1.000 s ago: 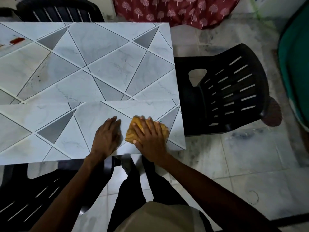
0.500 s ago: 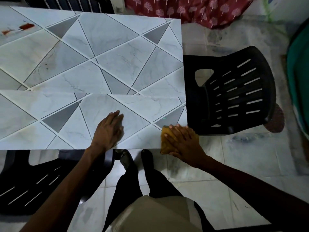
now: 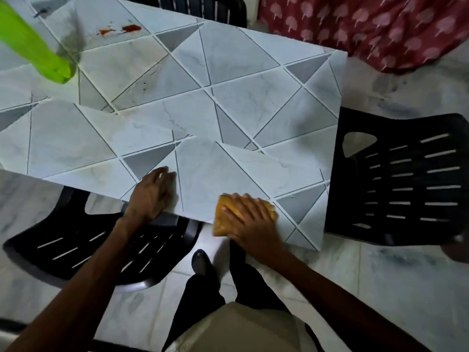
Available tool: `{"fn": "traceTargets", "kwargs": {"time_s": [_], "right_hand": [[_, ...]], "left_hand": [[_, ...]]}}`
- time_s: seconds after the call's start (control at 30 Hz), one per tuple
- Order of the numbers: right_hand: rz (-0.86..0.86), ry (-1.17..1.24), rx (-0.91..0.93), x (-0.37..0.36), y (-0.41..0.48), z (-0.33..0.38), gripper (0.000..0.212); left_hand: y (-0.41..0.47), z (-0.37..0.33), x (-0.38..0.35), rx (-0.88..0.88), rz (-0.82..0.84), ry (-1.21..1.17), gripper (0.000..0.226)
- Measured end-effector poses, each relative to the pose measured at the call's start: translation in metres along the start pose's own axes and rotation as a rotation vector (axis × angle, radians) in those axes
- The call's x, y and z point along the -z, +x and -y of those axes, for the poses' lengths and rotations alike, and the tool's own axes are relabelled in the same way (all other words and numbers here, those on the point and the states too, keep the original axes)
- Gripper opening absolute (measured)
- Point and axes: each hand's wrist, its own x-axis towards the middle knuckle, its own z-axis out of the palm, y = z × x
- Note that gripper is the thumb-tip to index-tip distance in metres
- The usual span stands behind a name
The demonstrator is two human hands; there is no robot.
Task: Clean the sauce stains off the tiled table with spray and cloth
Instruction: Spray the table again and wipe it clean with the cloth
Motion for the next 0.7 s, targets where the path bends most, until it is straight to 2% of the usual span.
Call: {"fn": "traceTargets", "kwargs": {"time_s": [0.1, 0.2, 0.3, 0.4, 0.57, 0.7], "right_hand": [[0.063, 0.003, -0.057, 0.011, -0.037, -0.039, 0.071], [0.114, -0.005, -0.143, 0.011, -0.035, -0.039, 0.072], [0.068, -0.035, -0.311, 0.002, 0.006, 0.003, 0.073], [0.013, -0.021, -0.372, -0.005, 0.084, 0.063, 0.072], [-0.005, 0.074, -0.32, -0.01, 0.195, 0.18, 0.07], [0.024, 0.044, -0.165, -0.016, 0.178, 0.219, 0.067]], "left_hand": [[-0.008, 0.011, 0.002, -0.036, -0.017, 0.032, 0.061], [-0.014, 0.016, 0.002, 0.015, -0.053, 0.025, 0.06], [-0.019, 0.033, 0.0, 0.06, -0.047, 0.047, 0.056], [-0.028, 0.063, 0.007, 0.104, -0.063, 0.061, 0.055], [-0.043, 0.126, 0.036, 0.129, -0.082, 0.088, 0.057], [-0.039, 0.197, 0.064, 0.117, -0.144, 0.015, 0.055]]}}
